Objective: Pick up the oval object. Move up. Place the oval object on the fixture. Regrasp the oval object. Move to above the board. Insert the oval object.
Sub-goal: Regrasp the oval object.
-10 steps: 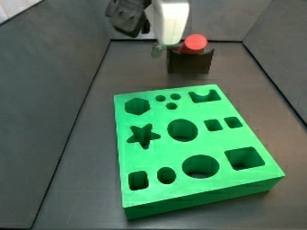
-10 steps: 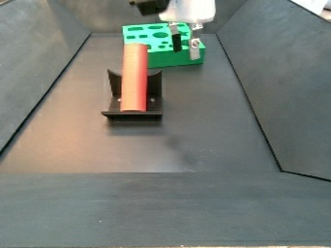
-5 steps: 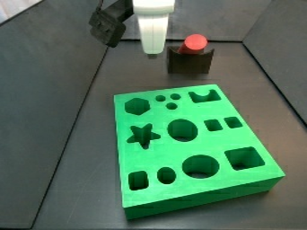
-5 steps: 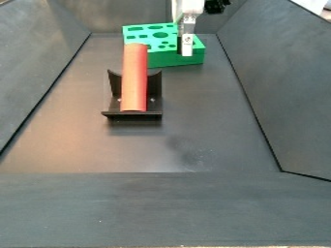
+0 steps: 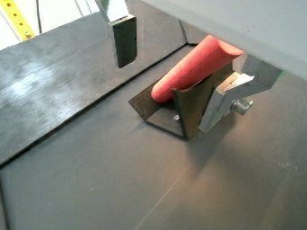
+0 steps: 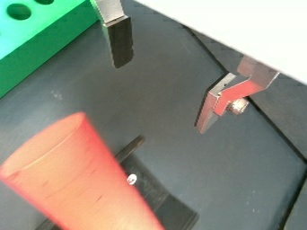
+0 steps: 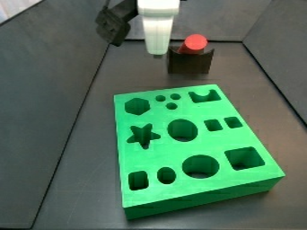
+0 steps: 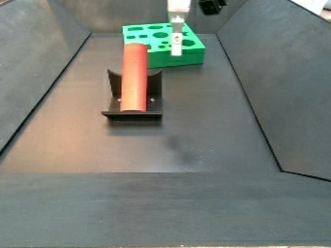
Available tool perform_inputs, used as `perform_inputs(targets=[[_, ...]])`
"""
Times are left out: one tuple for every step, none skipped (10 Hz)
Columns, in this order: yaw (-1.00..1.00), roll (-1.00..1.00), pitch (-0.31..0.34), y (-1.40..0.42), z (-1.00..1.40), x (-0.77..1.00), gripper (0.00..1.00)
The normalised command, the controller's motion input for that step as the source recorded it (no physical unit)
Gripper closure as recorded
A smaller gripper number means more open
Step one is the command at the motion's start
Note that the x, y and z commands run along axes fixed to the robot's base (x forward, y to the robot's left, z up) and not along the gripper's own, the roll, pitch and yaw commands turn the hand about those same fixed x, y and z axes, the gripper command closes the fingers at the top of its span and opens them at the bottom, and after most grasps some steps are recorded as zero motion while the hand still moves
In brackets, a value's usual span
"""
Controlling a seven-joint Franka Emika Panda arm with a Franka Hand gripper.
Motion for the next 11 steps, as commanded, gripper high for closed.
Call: perform_inputs(targets=[[0.02, 0.04, 0.231, -0.01, 0.0, 1.0, 0.0], [0.05, 0.02, 0.221, -0.01, -0.01, 1.0, 0.0], [0.06, 0.0, 0.213, -0.02, 0.0, 1.0, 0.0], [0.06, 0.0, 0.213, -0.02, 0.0, 1.0, 0.0], [0.06, -0.02, 0.209, -0.02, 0.0, 1.0, 0.0], [0.06, -0.02, 0.21, -0.02, 0.0, 1.0, 0.0], [0.06, -0.02, 0.215, -0.02, 0.01, 0.99, 0.0], [0.05, -0.03, 0.216, -0.02, 0.0, 0.88, 0.0], [0.05, -0.03, 0.222, -0.02, 0.0, 0.81, 0.0], [0.05, -0.03, 0.231, -0.02, 0.01, 0.74, 0.0], [0.05, -0.03, 0.236, -0.02, 0.01, 0.67, 0.0]])
